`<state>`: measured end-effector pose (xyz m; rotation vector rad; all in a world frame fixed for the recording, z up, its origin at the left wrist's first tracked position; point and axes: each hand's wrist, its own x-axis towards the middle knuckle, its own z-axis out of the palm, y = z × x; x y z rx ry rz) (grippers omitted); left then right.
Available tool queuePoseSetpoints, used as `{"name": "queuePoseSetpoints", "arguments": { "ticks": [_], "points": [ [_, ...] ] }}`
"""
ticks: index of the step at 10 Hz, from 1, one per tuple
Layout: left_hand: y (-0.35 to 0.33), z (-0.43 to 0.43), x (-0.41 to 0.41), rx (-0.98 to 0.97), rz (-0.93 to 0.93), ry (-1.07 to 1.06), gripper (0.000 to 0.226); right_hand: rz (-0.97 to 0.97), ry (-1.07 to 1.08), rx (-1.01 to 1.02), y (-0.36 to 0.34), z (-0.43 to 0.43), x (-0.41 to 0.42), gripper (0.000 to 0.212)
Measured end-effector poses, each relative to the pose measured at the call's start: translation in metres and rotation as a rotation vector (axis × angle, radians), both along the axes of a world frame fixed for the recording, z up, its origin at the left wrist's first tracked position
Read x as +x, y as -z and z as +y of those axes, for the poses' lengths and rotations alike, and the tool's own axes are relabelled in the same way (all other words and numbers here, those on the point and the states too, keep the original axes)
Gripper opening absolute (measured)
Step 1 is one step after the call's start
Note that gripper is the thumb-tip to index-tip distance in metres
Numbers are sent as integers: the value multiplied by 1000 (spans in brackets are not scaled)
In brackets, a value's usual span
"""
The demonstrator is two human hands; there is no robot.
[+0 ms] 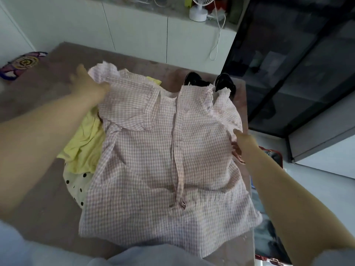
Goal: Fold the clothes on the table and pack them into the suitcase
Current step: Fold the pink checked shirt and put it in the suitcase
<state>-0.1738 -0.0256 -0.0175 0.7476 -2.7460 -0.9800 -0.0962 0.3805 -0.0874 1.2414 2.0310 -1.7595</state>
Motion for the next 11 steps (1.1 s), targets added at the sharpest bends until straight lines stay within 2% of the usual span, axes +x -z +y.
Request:
{"name": "queuePoseSetpoints", "arguments": {
  "ticks": [1,2,3,4,5,6,7,8,9,10,11],
  "points": [
    [5,42,38,-342,197,302,70,26,-34,-69,-1,4,-2,41],
    [21,51,52,-494,104,683,59,90,-97,-76,-4,7,-5,42],
    [38,53,62,-619,-58,772,49,188,0,-75,3,15,-13,37],
    [42,48,69,-674,-133,778,53,328,-53,-16,-11,0,-1,24],
    [42,49,79,-669,-141,777,55,476,-60,66,-23,-7,-19,29],
    [38,54,82,-664,-112,782,53,589,-228,312,-48,-34,-27,40],
    [38,55,87,-645,-121,789,50,730,-841,690,-42,-65,-14,53],
    [36,55,91,-623,-125,784,48,642,-1173,933,-17,-73,0,56],
    [25,50,88,-558,-17,750,44,648,-1074,828,-18,-66,9,37],
    [20,35,80,-541,111,657,46,673,-864,698,-23,-58,4,20],
    [14,20,66,-469,174,467,53,556,-817,725,-31,-47,-18,24]
  ]
}}
